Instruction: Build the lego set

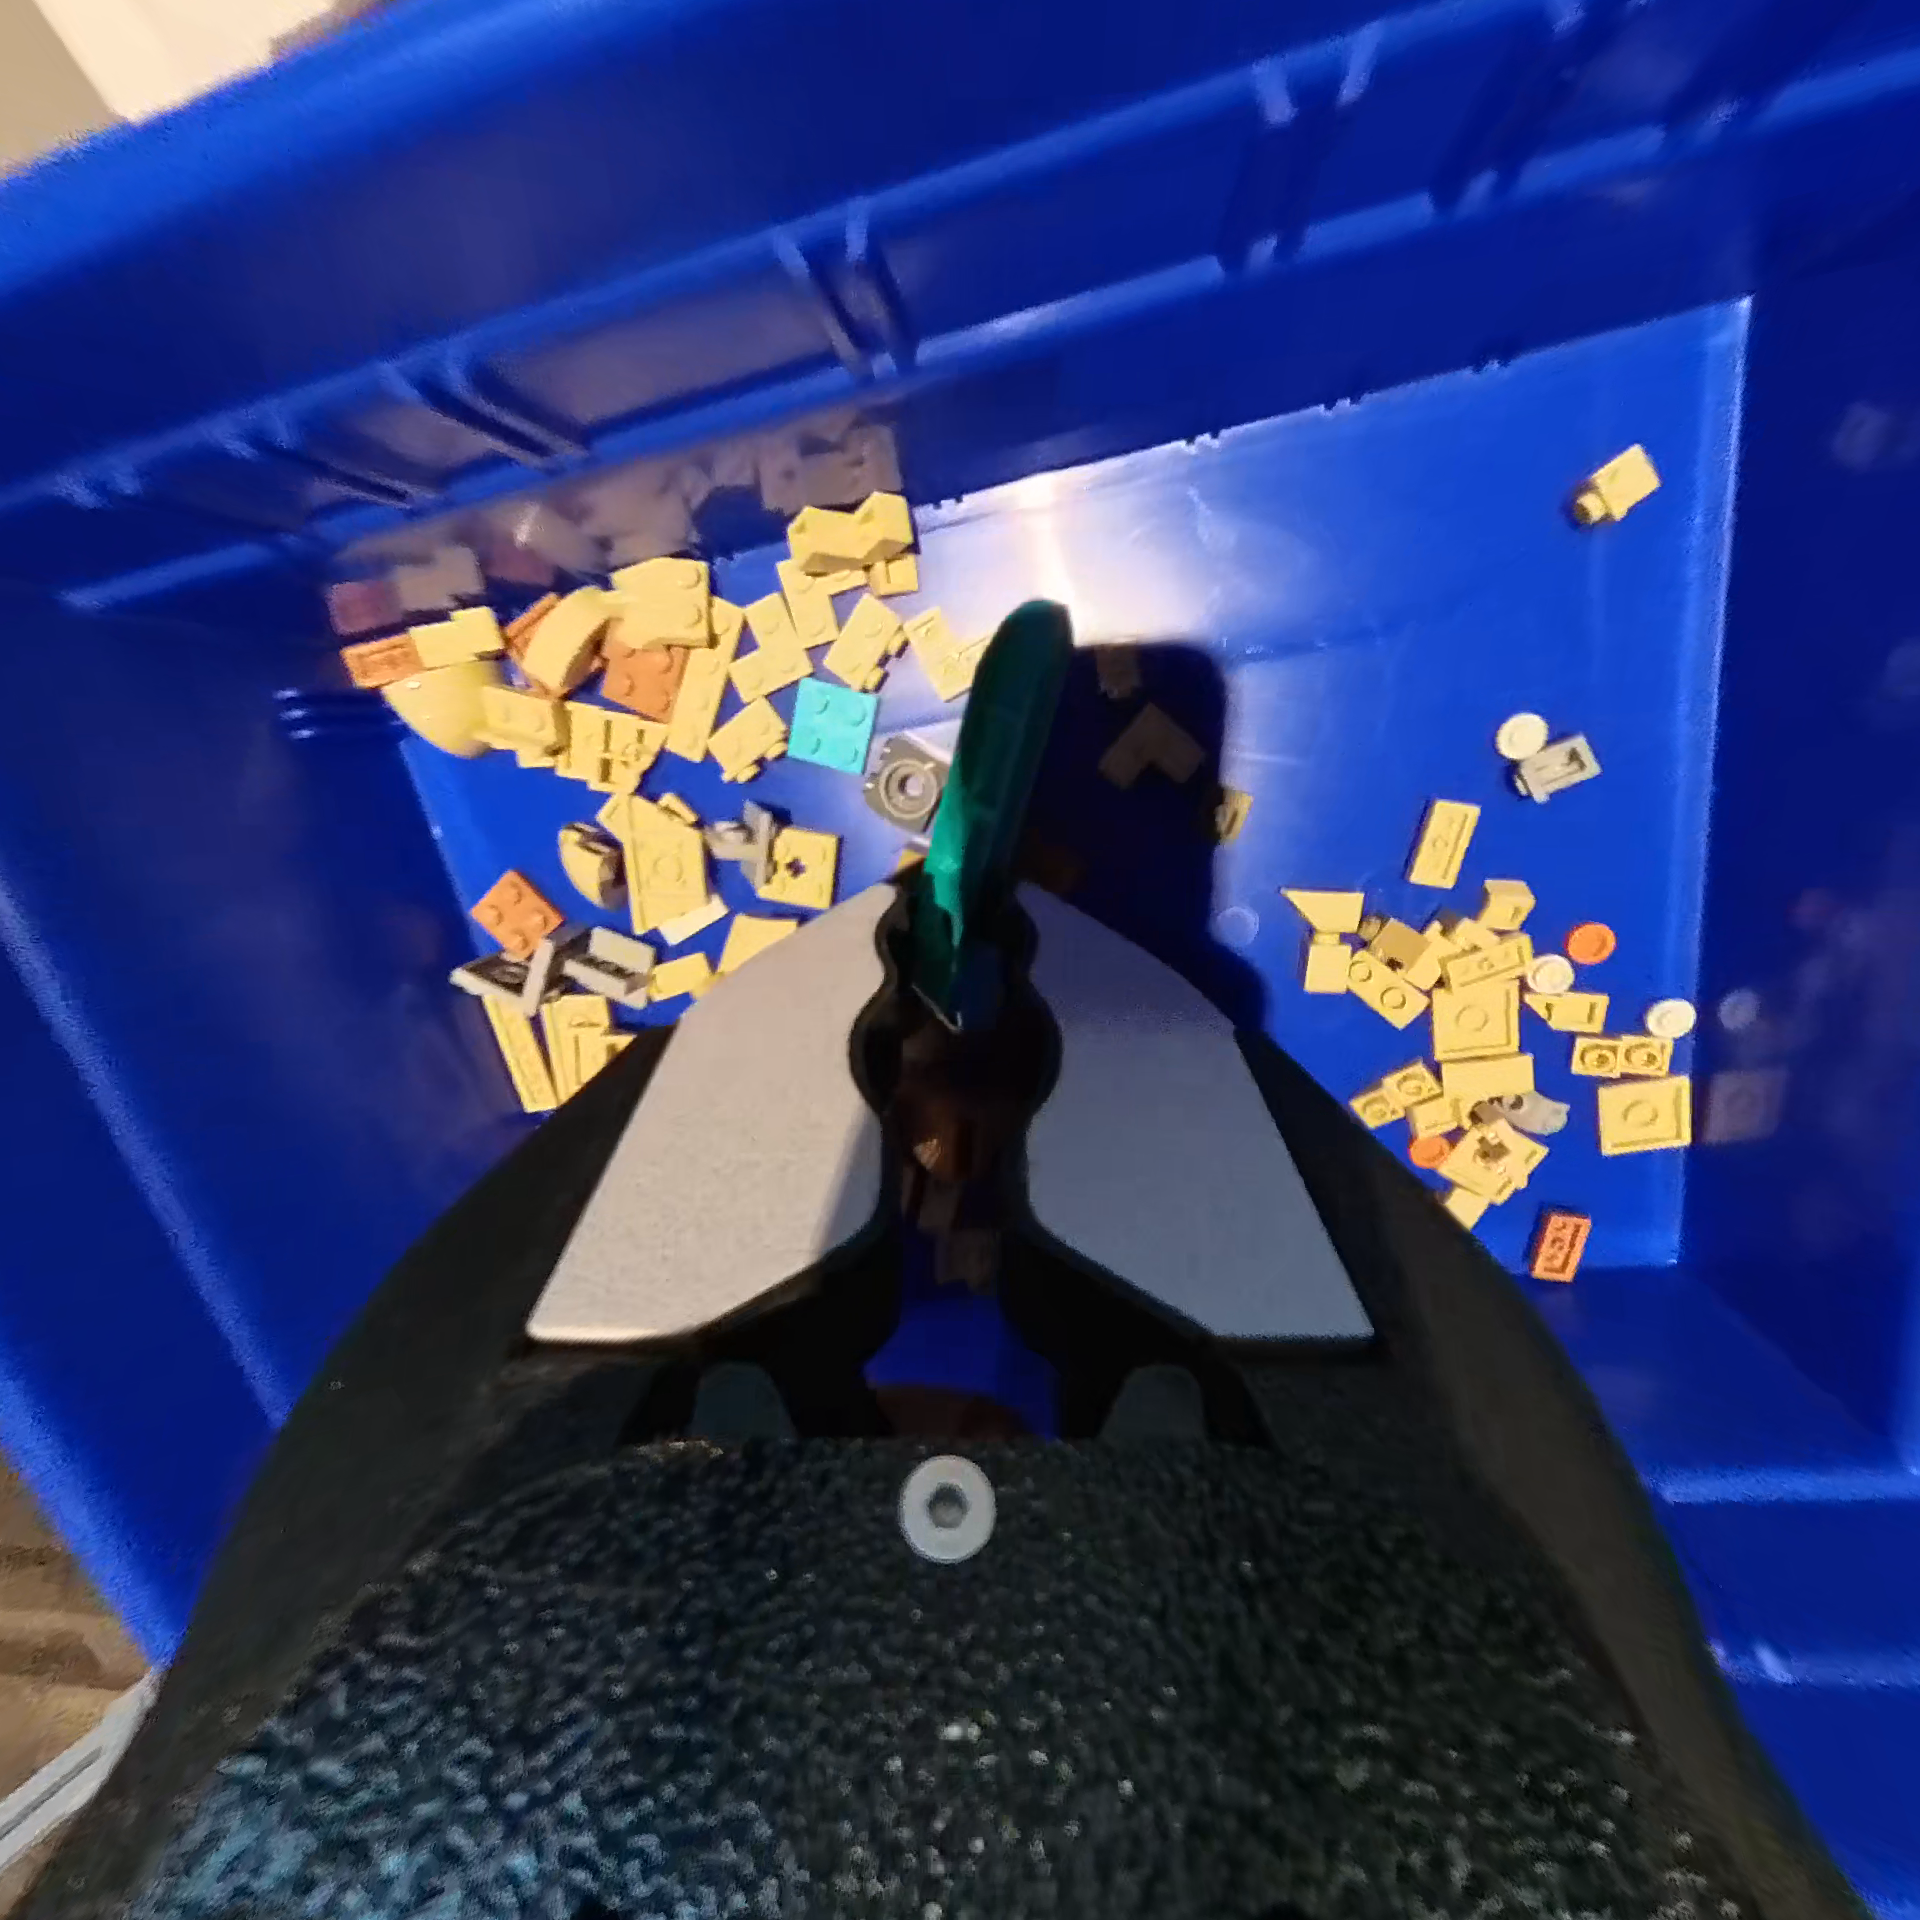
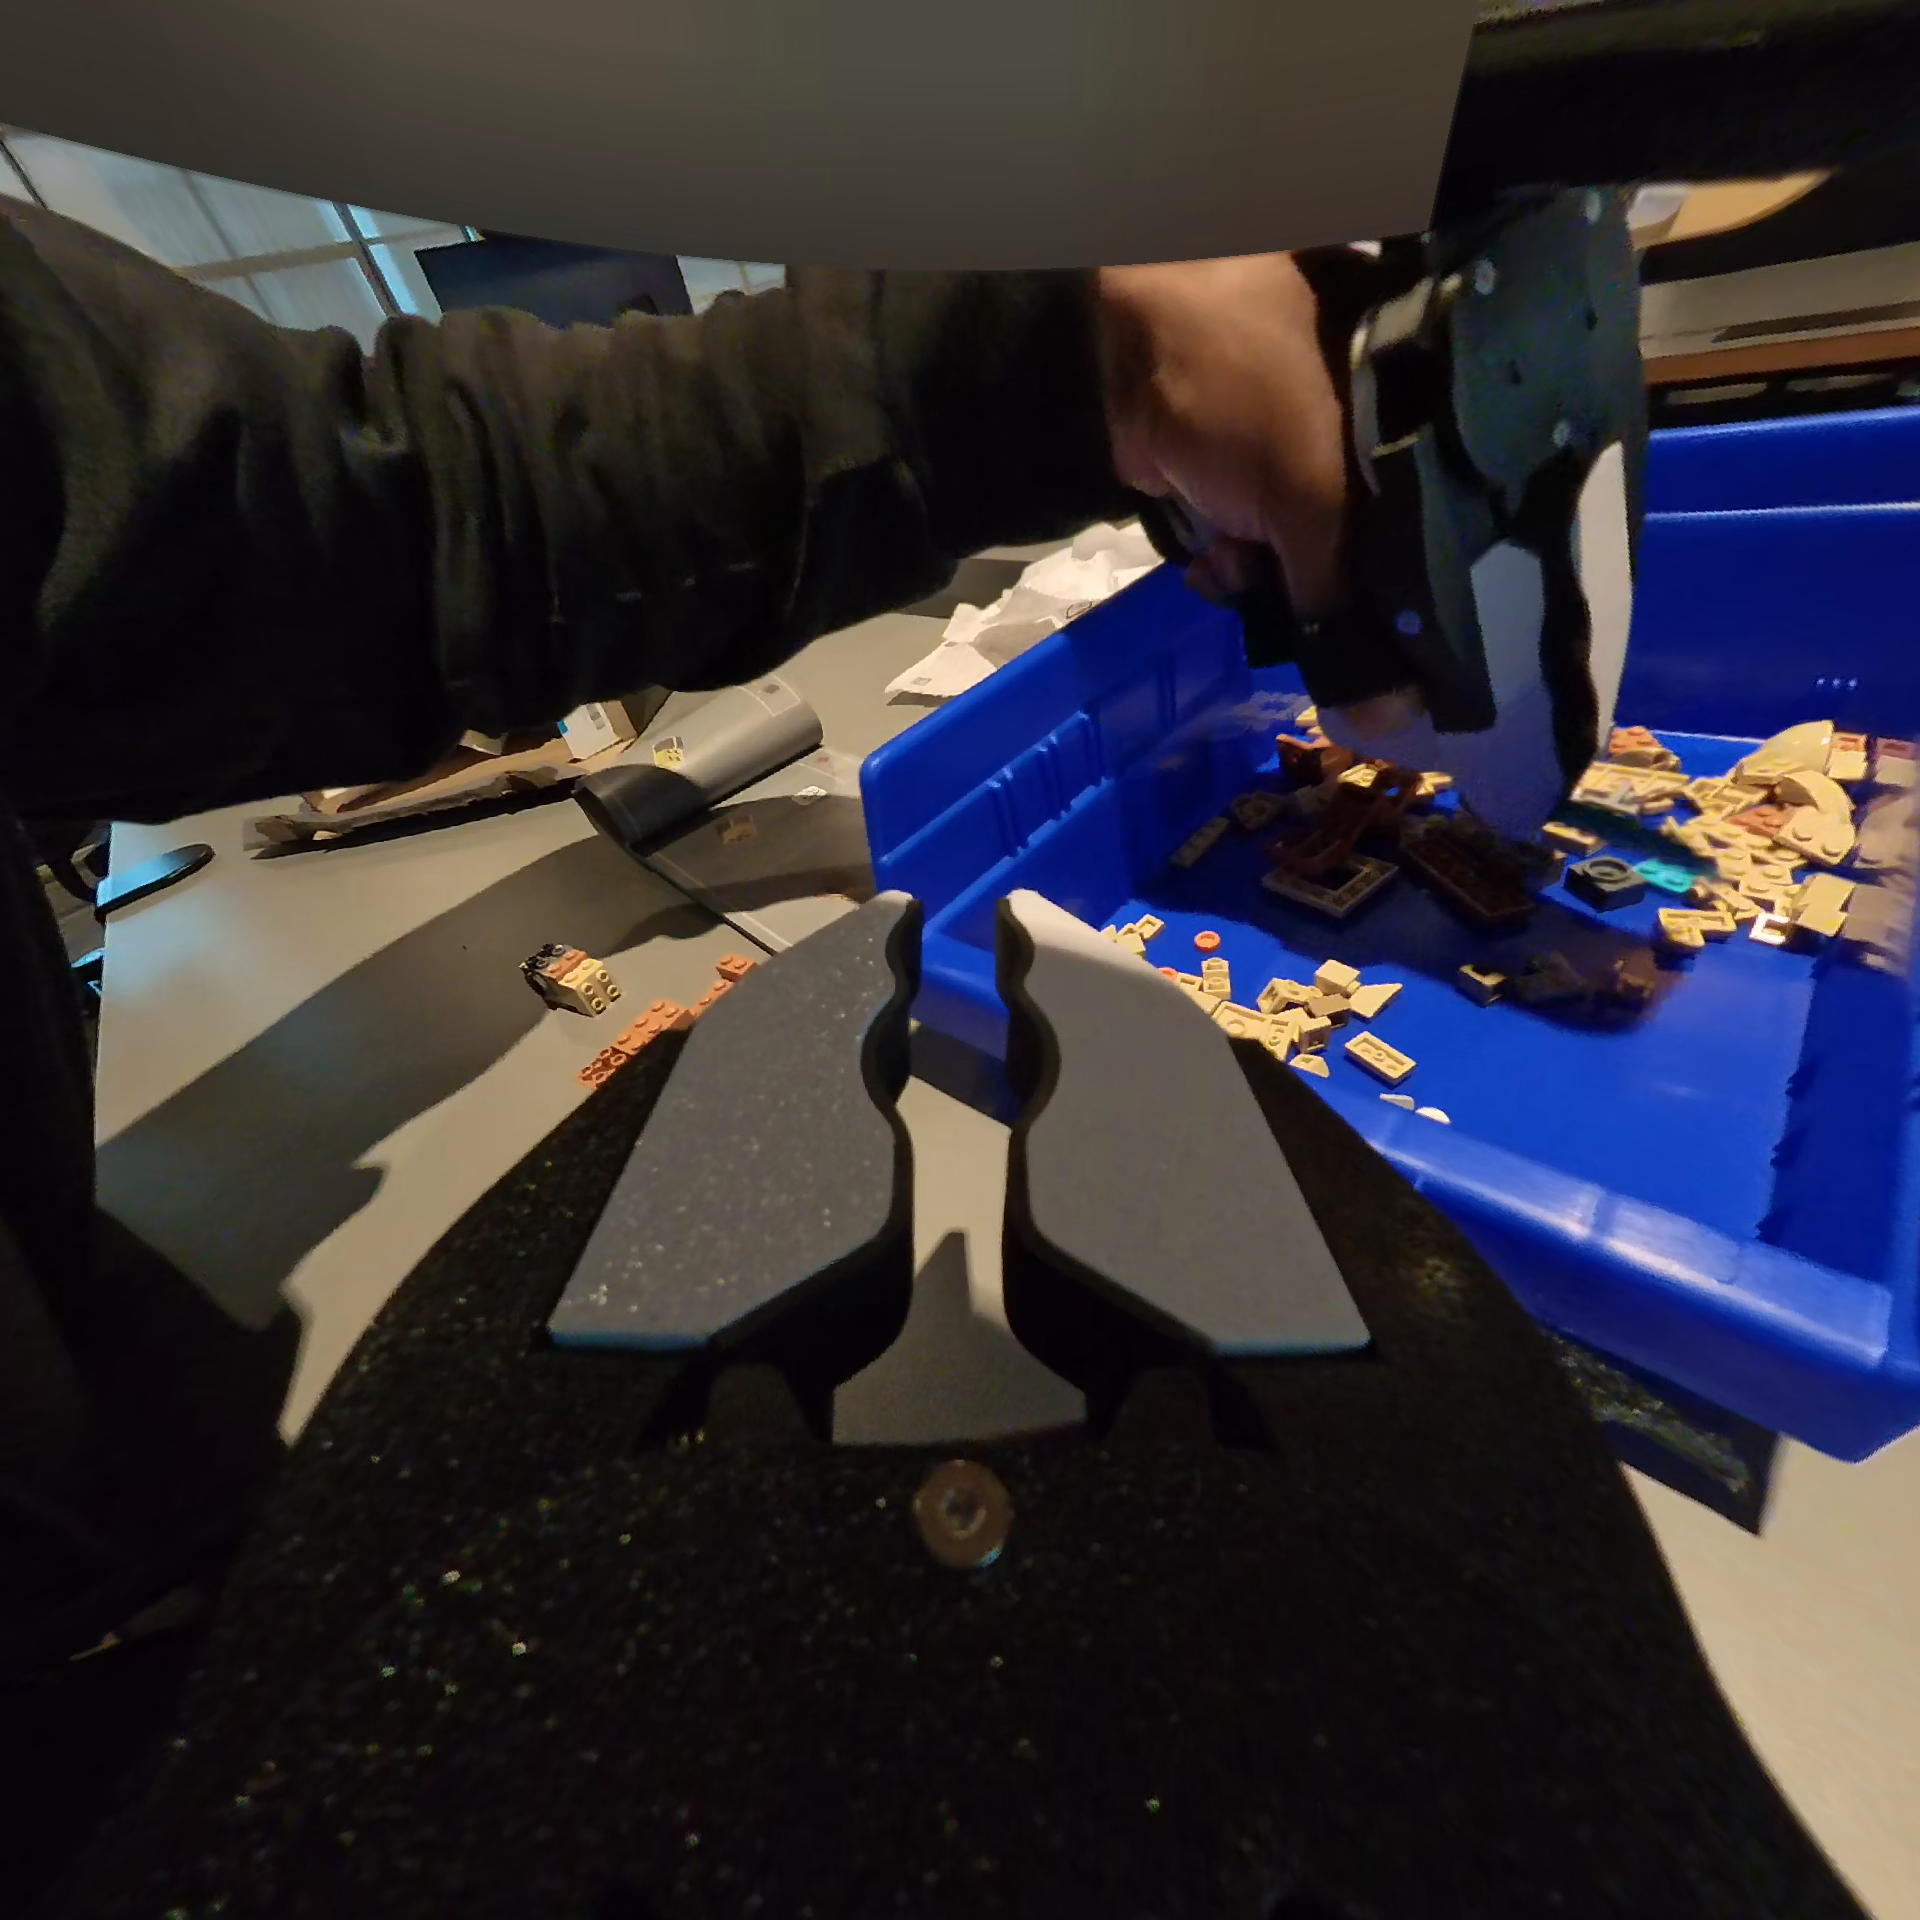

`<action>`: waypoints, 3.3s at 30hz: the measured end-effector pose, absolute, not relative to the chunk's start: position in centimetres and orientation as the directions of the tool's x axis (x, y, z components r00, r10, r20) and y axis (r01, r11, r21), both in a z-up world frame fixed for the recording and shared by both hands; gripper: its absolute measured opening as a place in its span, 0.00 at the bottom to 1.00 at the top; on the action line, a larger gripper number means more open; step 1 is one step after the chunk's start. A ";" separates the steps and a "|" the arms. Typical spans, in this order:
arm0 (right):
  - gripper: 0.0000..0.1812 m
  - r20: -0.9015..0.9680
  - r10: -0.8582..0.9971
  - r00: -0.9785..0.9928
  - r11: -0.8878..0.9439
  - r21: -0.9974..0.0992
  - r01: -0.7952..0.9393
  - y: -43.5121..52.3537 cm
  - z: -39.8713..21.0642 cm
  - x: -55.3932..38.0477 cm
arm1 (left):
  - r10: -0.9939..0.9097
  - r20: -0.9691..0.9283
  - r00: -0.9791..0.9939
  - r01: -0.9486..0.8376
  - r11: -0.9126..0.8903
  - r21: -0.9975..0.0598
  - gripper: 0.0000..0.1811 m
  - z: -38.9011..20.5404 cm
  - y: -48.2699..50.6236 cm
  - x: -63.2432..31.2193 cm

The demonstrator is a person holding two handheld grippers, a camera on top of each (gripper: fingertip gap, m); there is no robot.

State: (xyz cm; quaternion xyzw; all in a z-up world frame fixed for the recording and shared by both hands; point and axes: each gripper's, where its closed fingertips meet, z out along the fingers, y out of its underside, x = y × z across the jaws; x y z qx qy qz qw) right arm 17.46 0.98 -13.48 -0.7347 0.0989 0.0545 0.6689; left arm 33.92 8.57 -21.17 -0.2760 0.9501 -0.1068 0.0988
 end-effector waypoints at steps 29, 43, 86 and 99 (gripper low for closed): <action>0.07 -0.211 -0.064 0.975 -0.118 -0.969 -0.217 1.4 -14.1 17.1 | -0.763 -0.153 -0.628 -0.585 0.592 -0.555 0.20 -12.6 15.9 32.5; 0.07 -0.212 -0.055 0.976 -0.123 -0.968 -0.217 1.5 -14.2 16.9 | -0.770 -0.132 -0.625 -0.580 0.570 -0.581 0.20 -12.6 15.4 32.5; 0.07 -0.271 -0.048 0.961 -0.166 -0.947 -0.275 2.3 -15.6 17.1 | -0.761 -0.135 -0.635 -0.512 0.546 -0.663 0.19 -12.6 15.6 33.2; 0.07 -0.268 -0.047 0.962 -0.171 -0.947 -0.272 2.3 -15.7 17.0 | -0.770 -0.140 -0.623 -0.509 0.534 -0.675 0.19 -12.5 15.8 33.3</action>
